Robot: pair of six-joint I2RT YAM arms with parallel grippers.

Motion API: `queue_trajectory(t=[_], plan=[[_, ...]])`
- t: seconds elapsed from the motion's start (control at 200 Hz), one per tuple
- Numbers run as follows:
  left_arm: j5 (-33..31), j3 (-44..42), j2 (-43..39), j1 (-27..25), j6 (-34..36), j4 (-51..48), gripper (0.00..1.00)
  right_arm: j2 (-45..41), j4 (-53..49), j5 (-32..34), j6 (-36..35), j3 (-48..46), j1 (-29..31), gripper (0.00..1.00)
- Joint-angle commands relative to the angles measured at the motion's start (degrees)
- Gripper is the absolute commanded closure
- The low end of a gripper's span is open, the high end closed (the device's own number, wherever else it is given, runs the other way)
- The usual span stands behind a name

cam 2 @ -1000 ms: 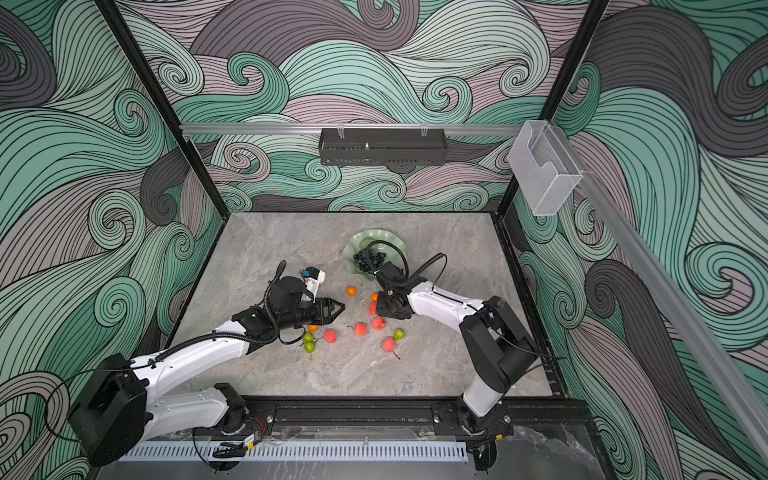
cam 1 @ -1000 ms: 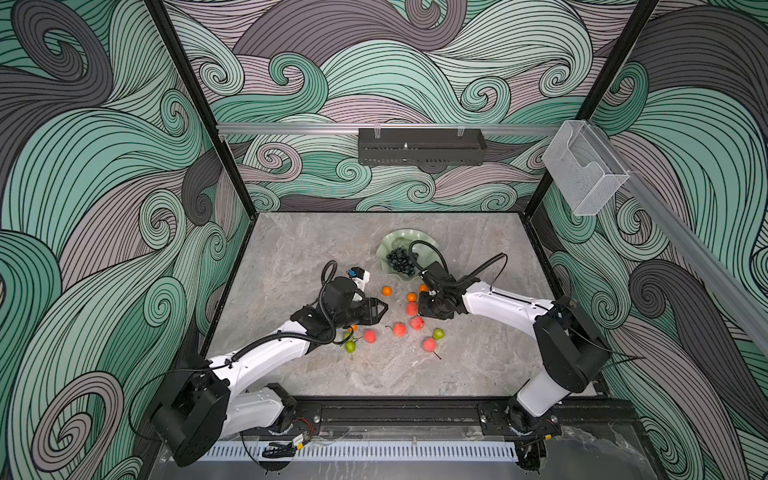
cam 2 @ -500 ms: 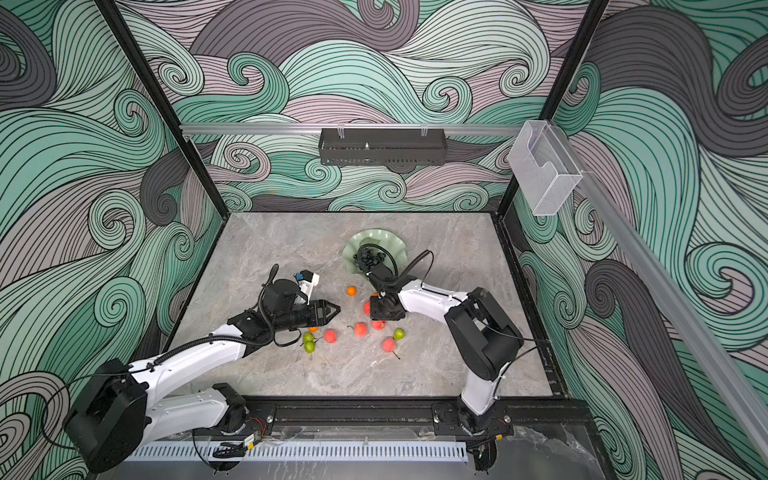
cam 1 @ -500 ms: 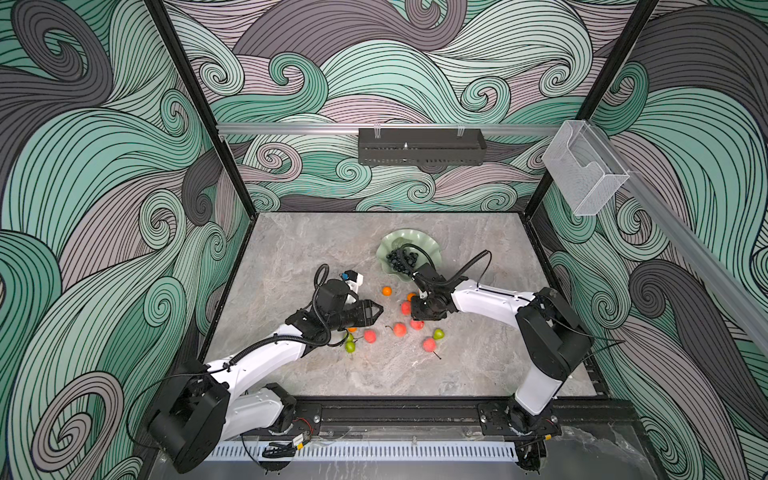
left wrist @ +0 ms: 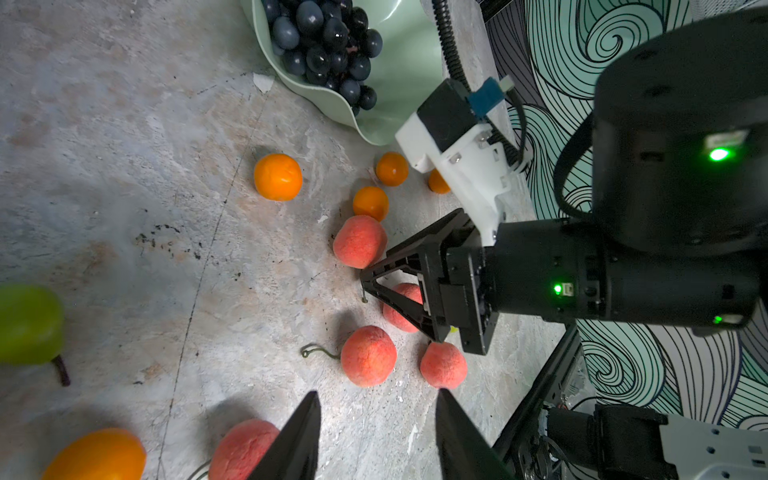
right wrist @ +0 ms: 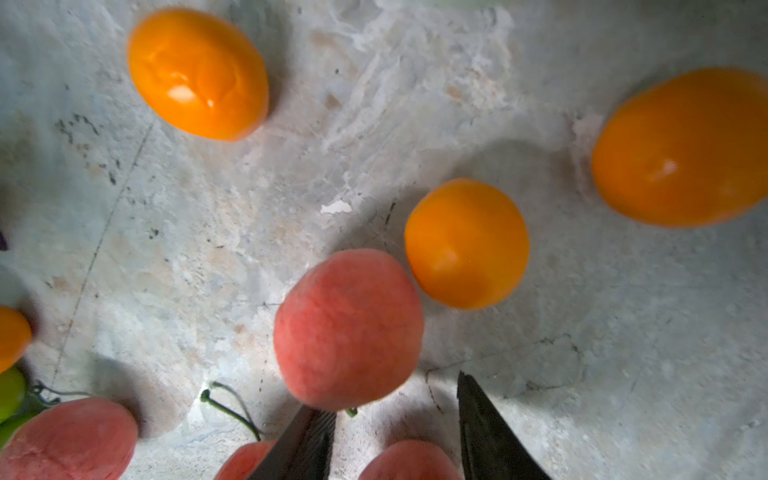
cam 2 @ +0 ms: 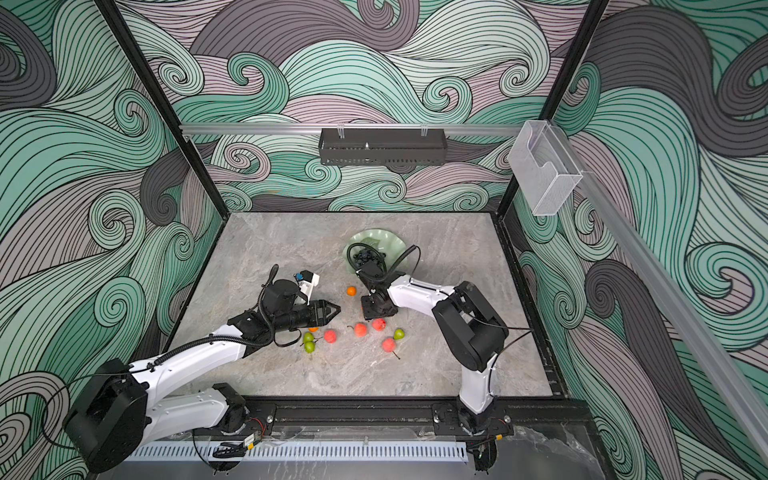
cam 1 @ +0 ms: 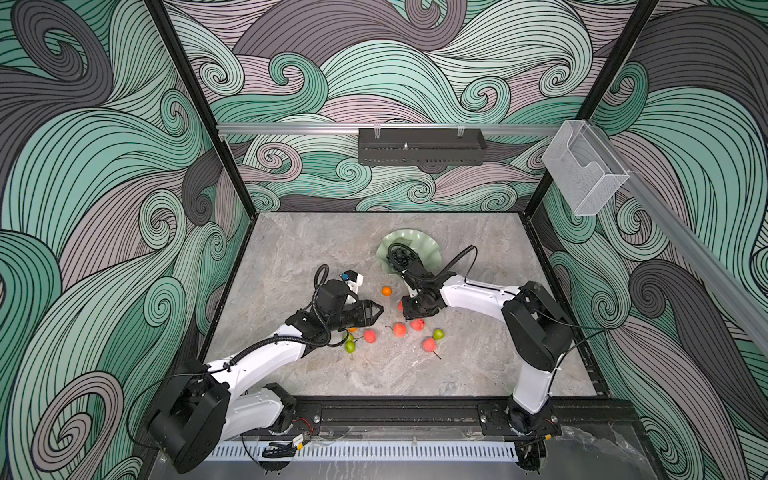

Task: Place and organize the fake fruits in the fruit bowl
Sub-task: 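Lower the right gripper onto a red peach and close it, then lift the peach with right gripper toward the bowl while left gripper follows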

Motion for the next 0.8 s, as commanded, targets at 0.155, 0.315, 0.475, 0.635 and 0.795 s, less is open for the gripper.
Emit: queue_trajectory(t=[0.155, 0.315, 0.475, 0.635, 0.795], plan=[[-0.4, -0.9, -1.6, 0.4, -0.8, 0.6, 0.52, 2.1, -3.7, 2.1, -3.2, 2.5, 0.9, 0.53], [-0.4, -0.9, -1.4, 0.4, -0.8, 0.6, 0.52, 2.9, -4.1, 2.7, -2.5, 2.9, 1.5, 0.55], [-0.3, -0.8, -1.3, 0.4, -0.8, 0.6, 0.52, 3.8, -4.5, 3.5, -2.3, 3.5, 2.1, 0.56], [-0.4, -0.7, -1.3, 0.4, -0.7, 0.2, 0.52, 4.6, -6.1, 5.7, -2.7, 4.1, 2.7, 0.61], [-0.9, -0.9, -1.6, 0.4, -0.9, 0.1, 0.52, 5.0, -6.9, 6.6, -3.1, 4.0, 3.0, 0.70]])
